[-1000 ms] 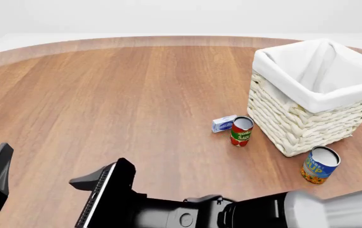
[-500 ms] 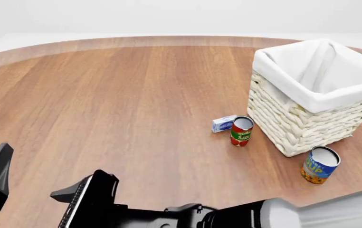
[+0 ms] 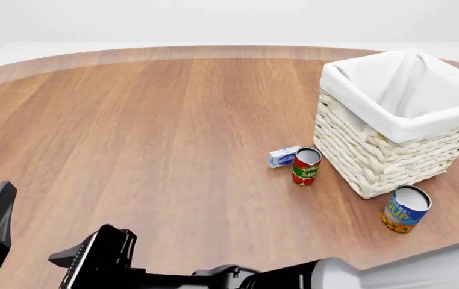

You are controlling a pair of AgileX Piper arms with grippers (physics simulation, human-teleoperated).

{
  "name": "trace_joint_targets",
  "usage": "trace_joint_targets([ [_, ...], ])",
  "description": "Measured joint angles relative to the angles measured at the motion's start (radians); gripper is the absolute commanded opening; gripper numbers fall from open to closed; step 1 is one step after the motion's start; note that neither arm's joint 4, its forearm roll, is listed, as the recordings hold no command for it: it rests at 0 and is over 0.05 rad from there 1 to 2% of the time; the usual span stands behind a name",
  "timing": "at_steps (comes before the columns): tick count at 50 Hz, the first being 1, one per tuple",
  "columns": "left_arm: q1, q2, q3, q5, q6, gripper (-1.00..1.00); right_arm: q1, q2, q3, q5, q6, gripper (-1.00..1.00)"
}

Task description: Pick up the ketchup, and put it in the basket.

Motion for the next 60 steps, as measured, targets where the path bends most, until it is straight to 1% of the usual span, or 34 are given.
trace_joint_targets([
  [36, 0.000, 0.000, 0.000, 0.000, 0.000, 1.00, 0.030, 0.030, -0.030, 0.011, 0.023, 1.00],
  [60, 0.000, 0.000, 0.000, 0.000, 0.000, 1.00, 0.044, 0.068, -0.075, 0.033, 0.040, 1.00],
])
